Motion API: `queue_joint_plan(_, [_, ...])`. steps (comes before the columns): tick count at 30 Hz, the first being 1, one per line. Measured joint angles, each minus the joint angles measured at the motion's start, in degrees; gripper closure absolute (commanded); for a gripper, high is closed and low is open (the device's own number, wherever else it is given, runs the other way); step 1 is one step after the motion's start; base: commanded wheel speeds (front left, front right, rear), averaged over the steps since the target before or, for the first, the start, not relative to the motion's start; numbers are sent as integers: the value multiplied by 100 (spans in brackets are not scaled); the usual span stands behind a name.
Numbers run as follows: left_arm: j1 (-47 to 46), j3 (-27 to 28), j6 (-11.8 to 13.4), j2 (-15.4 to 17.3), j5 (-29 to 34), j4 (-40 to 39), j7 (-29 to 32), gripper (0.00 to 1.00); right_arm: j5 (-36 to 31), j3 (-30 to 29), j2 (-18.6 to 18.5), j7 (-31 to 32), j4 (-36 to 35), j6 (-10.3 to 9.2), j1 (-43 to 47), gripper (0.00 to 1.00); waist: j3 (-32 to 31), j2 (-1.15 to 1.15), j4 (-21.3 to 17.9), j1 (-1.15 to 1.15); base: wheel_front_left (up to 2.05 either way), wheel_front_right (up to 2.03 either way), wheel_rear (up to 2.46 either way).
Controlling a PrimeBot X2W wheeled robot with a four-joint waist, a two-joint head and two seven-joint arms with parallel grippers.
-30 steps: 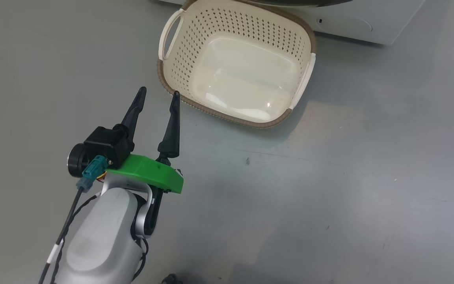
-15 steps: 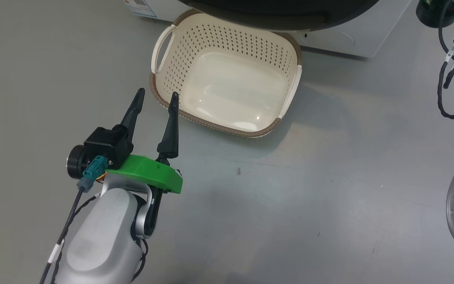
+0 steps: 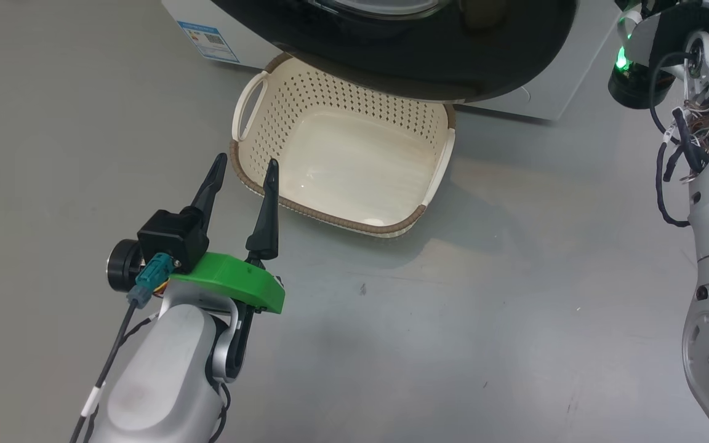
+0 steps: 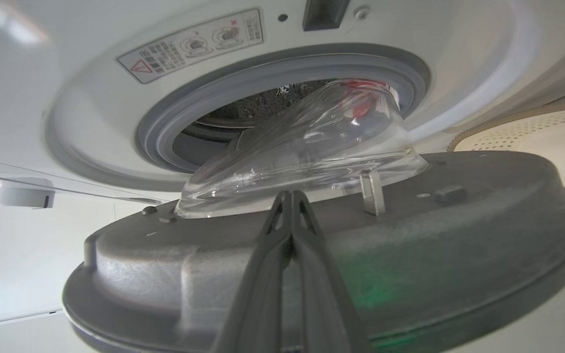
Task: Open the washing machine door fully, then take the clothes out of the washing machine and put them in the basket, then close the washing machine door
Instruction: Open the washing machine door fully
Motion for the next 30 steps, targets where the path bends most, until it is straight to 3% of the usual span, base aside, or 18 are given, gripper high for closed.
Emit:
queue_joint_plan(21, [193, 7, 31, 1, 107, 42, 0, 0, 198, 210, 37, 281, 96, 55, 332, 100, -329, 0, -17, 0, 0, 0, 0])
queue_joint_plan(24, [223, 44, 32, 1, 108, 42, 0, 0, 21, 248, 53, 73, 43, 229, 333, 100, -338, 0, -22, 0, 0, 0, 0])
queue_joint_plan(30, [236, 157, 48, 3, 168, 79, 0, 0, -394, 323, -94, -437, -86, 764, 454, 100, -448, 0, -43, 0, 0, 0, 0])
